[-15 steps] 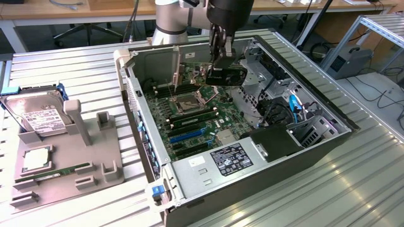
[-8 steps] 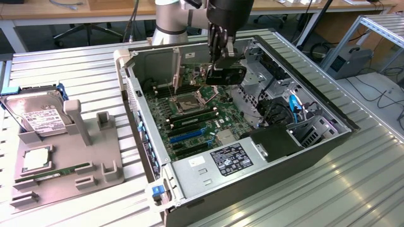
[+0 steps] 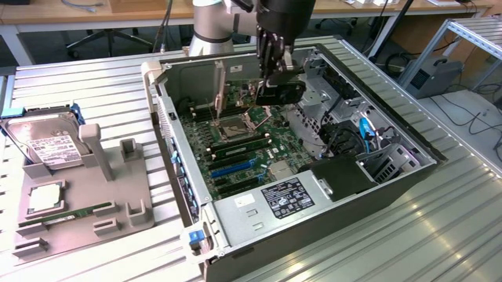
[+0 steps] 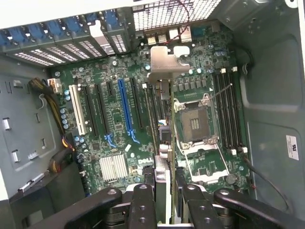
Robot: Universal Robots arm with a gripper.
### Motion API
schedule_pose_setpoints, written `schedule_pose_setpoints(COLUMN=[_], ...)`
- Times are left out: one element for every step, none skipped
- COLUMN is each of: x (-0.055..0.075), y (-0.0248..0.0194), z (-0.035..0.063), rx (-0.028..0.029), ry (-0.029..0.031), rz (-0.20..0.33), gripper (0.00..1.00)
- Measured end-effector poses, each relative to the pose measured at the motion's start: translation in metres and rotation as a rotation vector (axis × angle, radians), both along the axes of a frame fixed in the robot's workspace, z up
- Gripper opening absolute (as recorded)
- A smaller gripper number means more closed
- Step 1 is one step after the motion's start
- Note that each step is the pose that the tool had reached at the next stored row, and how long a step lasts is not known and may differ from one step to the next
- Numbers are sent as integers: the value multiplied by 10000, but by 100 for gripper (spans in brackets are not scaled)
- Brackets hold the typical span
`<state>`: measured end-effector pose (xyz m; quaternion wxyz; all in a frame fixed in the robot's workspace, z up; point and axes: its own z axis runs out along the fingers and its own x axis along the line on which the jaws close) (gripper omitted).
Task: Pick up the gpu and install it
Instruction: 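Insert the gpu into the slot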
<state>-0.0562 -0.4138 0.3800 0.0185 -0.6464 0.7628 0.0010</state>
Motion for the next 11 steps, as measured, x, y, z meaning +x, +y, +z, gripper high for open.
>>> schedule_pose_setpoints(x=[0, 0, 0, 0, 0, 0, 0, 0, 0, 0, 0], y=[0, 0, 0, 0, 0, 0, 0, 0, 0, 0, 0], z=[0, 0, -1, -1, -1, -1, -2, -2, -2, -3, -3], rx=[-1, 0, -1, -1, -1, -1, -1, -1, -1, -1, -1], ry=[0, 0, 0, 0, 0, 1, 0, 0, 0, 1, 0], rz=[88, 161, 280, 356, 440, 514, 617, 700, 862, 1083, 1285], gripper=[27, 27, 27, 27, 27, 27, 27, 27, 27, 27, 27])
